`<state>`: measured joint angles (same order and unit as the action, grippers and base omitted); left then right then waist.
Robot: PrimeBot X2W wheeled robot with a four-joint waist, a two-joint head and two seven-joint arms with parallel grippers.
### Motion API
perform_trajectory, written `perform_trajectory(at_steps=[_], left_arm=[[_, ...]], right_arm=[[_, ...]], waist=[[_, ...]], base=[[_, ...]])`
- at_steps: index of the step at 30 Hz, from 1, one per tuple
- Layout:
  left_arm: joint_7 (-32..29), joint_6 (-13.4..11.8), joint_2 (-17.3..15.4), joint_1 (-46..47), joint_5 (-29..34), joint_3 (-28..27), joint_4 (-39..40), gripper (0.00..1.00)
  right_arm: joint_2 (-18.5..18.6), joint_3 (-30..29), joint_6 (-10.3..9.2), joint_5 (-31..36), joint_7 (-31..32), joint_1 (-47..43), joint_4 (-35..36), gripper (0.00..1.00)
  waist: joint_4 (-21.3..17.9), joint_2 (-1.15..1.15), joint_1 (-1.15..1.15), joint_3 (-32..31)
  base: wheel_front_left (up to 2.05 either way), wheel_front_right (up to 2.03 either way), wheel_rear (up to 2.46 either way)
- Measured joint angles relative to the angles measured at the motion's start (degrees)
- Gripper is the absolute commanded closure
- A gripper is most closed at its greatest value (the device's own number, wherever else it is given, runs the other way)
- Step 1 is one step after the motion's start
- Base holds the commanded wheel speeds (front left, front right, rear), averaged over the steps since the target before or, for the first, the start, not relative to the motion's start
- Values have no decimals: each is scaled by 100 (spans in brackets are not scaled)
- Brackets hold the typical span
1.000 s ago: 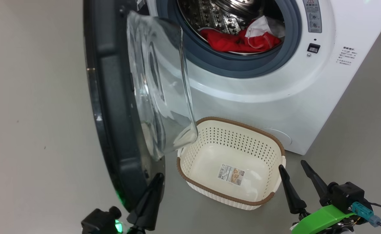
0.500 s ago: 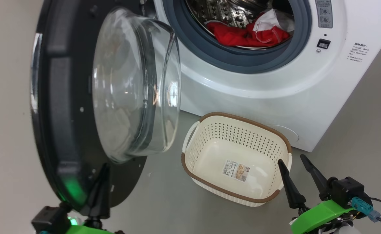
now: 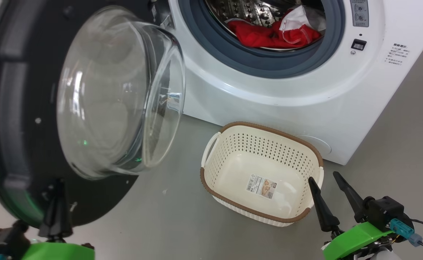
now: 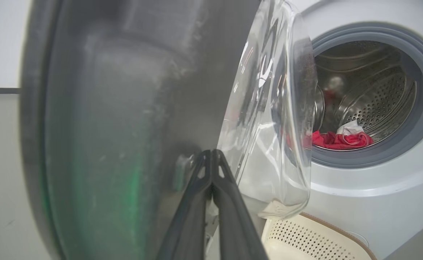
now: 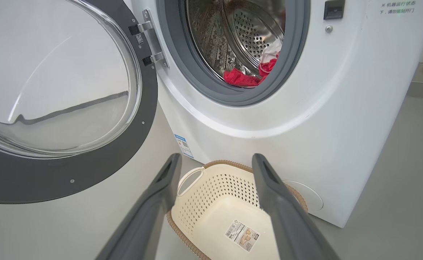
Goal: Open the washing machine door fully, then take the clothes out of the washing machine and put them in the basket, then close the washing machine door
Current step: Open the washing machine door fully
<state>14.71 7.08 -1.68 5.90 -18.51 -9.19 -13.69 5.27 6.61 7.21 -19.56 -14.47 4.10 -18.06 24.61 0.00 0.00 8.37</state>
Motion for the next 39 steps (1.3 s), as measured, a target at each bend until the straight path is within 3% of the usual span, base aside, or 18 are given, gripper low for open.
perform_trajectory(at_steps=[8, 20, 31, 39], left_arm=[[0, 40, -89, 401, 164, -648, -396, 100], [0, 51, -489, 1232, 377, -1655, -1274, 100], [1, 51, -951, 1905, 391, -1901, -2060, 100], [1, 51, -1106, 2112, 458, -1987, -2419, 100]], right_arm=[[24, 16, 0, 11, 0, 7, 0, 0], [114, 22, 0, 156, 0, 263, 0, 0], [145, -41, 0, 233, 0, 350, 27, 0], [137, -47, 0, 253, 0, 433, 37, 0]], waist=[[-14, 0, 0, 112], [-103, 0, 0, 420], [-198, 0, 0, 703], [-300, 0, 0, 762]], base=[[0, 0, 0], [0, 0, 0], [0, 0, 0], [0, 0, 0]])
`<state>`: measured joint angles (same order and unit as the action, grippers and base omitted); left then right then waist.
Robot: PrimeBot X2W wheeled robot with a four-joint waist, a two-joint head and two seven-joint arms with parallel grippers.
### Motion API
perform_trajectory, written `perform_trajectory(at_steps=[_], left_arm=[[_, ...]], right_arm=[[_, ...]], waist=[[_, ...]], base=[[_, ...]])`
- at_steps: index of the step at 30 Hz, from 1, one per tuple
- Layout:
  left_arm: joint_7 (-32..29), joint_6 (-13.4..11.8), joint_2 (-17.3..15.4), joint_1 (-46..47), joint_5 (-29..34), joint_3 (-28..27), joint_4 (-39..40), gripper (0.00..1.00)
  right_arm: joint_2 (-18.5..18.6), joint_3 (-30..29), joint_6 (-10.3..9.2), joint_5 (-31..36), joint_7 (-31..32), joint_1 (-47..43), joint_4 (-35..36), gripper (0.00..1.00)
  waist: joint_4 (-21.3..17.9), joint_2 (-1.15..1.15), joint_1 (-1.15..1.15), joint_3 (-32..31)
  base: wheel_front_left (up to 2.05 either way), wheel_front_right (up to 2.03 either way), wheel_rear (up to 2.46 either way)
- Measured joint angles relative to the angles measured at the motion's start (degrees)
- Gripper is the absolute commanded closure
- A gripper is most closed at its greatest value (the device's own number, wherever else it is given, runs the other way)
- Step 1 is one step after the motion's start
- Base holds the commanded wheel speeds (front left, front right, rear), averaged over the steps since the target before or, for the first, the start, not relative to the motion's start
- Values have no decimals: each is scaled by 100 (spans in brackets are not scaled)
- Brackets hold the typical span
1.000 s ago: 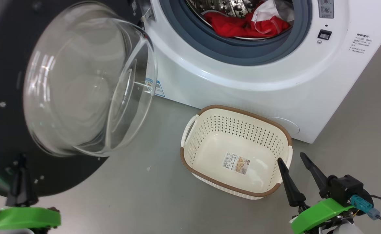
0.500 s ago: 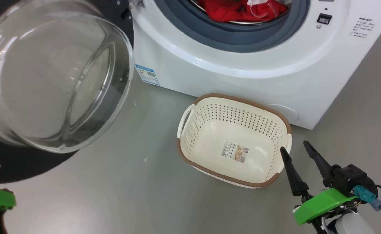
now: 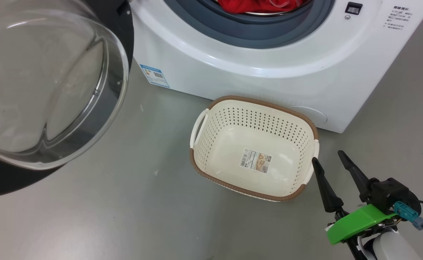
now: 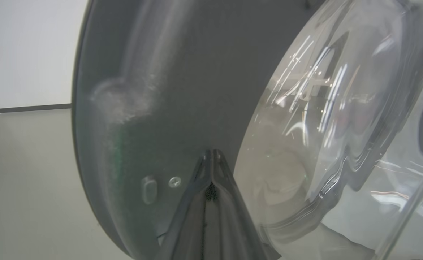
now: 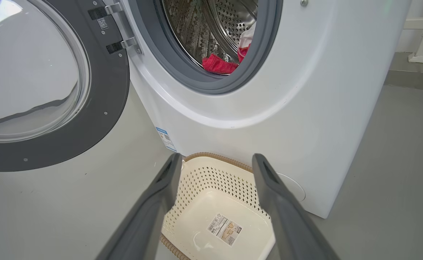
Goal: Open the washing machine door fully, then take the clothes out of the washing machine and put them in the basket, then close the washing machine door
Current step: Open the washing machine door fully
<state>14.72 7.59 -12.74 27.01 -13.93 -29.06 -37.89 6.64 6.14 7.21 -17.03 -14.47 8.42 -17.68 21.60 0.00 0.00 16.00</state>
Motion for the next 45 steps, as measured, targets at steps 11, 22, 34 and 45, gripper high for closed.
perform_trajectory(at_steps=[11, 22, 34, 45], left_arm=[[0, 0, -196, 196, 189, -169, -344, 100], [0, -1, -172, -81, 43, 163, -145, 100], [-1, -1, 374, -1332, -226, 760, 947, 24], [-1, -2, 460, -2164, -506, 1614, 1826, 0]], right_arm=[[-7, 0, 0, -1, 0, 7, 8, 0], [-53, -15, 0, -10, 0, -8, 5, 0], [-123, -58, 0, -80, 0, -335, 83, 0], [-175, -225, 0, -149, 0, -605, 230, 0]], waist=[[-88, 0, 0, -32], [-162, 0, 0, -298], [-210, 0, 0, -734], [-553, 0, 0, -995]], base=[[0, 0, 0], [0, 0, 0], [0, 0, 0], [0, 0, 0]])
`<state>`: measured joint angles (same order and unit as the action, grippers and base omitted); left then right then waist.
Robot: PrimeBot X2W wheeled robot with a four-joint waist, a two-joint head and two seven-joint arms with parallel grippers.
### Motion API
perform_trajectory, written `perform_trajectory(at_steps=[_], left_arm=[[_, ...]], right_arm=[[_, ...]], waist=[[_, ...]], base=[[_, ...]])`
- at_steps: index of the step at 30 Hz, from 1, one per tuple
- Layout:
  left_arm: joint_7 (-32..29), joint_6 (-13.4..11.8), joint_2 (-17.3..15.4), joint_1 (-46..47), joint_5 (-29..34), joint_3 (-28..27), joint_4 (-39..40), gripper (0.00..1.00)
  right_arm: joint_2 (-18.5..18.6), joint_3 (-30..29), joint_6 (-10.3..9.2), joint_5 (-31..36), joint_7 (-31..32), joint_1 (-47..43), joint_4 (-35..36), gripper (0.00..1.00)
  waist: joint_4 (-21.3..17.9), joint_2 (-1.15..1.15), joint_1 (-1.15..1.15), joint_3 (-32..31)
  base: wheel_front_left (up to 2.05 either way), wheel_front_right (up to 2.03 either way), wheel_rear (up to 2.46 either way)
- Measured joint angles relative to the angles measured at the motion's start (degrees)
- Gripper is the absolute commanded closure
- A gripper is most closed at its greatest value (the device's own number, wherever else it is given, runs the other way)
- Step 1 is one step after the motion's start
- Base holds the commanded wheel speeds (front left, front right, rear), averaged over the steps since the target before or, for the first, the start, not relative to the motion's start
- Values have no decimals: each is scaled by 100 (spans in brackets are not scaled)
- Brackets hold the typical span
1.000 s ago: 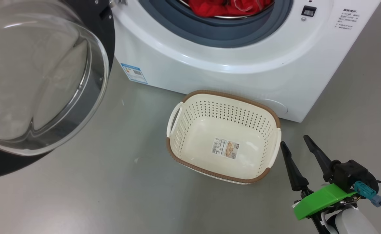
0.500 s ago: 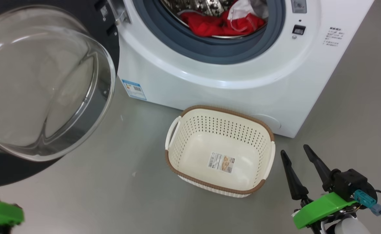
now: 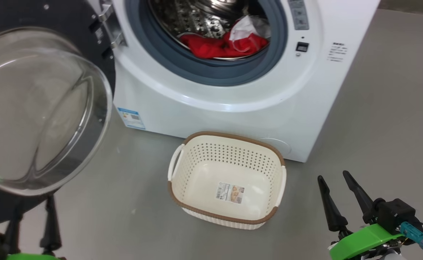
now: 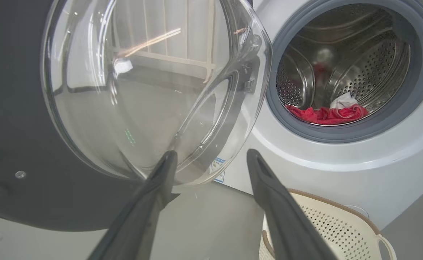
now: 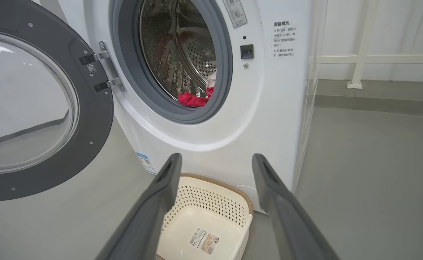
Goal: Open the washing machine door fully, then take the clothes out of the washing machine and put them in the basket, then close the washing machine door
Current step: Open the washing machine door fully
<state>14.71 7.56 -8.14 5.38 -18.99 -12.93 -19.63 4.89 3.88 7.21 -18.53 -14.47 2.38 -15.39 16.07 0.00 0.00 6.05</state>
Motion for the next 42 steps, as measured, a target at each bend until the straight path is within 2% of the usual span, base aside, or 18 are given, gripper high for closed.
perform_trajectory(at_steps=[16, 29, 35, 42], left_arm=[[0, 0, -92, -429, -121, 970, 721, 0], [0, 0, -148, -517, -281, 1439, 959, 0], [0, 0, -148, -517, -332, 1503, 999, 0], [0, 0, -178, -516, -332, 1500, 1027, 0]], right_arm=[[-79, -368, 0, -11, 0, -258, 156, 0], [-127, -536, 0, -11, 0, -365, 263, 0], [-137, -676, 0, -11, 0, -454, 314, 0], [-167, -705, 0, -11, 0, -454, 339, 0]], waist=[[-859, 0, 0, -122], [-1626, 0, 0, -82], [-1787, 0, 0, -85], [-1793, 0, 0, -90]], base=[[0, 0, 0], [0, 0, 0], [0, 0, 0], [0, 0, 0]])
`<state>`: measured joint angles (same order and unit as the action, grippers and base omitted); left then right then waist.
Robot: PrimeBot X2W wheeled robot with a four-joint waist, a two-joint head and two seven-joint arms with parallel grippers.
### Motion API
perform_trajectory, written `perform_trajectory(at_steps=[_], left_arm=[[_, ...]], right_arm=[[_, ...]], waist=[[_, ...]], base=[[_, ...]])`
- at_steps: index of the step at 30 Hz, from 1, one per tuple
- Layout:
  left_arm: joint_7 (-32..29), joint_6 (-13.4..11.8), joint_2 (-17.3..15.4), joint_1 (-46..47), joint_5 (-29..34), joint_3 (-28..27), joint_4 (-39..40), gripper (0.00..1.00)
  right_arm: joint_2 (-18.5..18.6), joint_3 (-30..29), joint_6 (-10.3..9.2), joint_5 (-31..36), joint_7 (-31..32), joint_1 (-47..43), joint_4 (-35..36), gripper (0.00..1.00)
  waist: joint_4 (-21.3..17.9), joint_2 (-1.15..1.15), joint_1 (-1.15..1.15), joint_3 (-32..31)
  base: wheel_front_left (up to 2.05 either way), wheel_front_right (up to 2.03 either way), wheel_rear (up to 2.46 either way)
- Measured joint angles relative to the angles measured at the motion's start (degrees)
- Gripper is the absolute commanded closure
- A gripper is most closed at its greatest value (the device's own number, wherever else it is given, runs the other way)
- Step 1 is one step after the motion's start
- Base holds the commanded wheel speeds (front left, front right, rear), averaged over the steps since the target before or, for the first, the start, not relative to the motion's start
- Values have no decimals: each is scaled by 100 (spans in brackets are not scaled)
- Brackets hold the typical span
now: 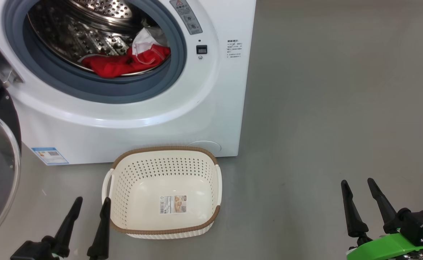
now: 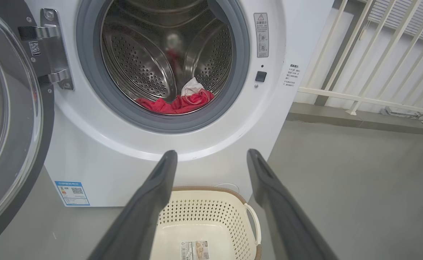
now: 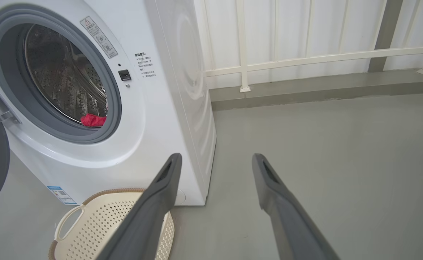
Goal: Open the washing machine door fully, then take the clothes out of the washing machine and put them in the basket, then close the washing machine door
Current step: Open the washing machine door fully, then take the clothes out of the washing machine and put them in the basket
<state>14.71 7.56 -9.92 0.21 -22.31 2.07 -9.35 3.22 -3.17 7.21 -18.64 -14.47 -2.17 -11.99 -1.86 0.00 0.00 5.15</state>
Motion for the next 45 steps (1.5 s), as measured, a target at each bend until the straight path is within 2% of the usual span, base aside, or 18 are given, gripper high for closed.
perform_trajectory(at_steps=[22, 45], left_arm=[[1, 0, -16, 9, 64, -151, -2, 0], [1, 0, -65, 140, 55, -111, -5, 0]], right_arm=[[-31, 93, 0, 0, 0, 2, -1, 0], [-56, 203, 0, 1, 0, 68, -11, 0]], waist=[[96, 0, 0, 106], [148, 0, 0, 258]], base=[[1, -2, 2], [84, -90, 5]])
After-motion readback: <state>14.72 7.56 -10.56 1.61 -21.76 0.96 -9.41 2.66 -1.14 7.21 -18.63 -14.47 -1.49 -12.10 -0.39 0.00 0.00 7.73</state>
